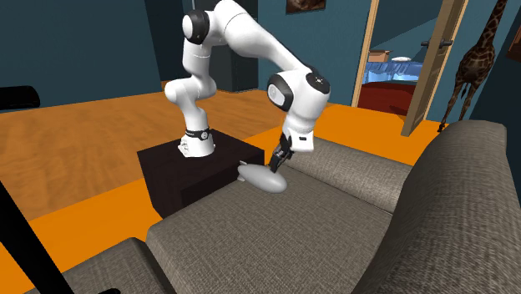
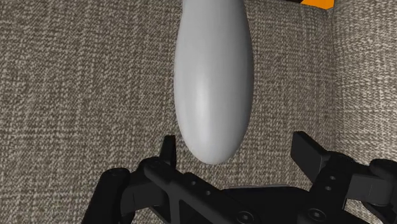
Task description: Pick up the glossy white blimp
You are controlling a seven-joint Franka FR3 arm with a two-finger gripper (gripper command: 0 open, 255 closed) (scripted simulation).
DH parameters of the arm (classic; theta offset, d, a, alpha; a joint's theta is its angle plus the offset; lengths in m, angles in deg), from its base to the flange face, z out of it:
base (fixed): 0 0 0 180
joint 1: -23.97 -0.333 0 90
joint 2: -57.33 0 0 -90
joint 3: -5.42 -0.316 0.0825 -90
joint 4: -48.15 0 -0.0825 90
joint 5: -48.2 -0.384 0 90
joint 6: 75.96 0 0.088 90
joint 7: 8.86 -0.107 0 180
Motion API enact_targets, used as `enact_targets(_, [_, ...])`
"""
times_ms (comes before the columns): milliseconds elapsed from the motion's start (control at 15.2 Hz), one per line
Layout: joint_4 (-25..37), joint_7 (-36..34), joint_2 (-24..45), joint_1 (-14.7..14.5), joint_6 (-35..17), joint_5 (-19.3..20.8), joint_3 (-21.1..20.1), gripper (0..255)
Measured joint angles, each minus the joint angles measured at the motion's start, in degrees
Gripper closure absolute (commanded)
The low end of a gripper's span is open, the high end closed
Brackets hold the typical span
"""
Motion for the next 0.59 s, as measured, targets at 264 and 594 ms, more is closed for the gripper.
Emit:
enact_targets(264, [6.23,0.89,8.24,0.05,1.63,-0.36,-0.69,0])
enact_targets(594, [6.39,1.41,11.06,0.15,-0.60,-0.47,-0.76,0])
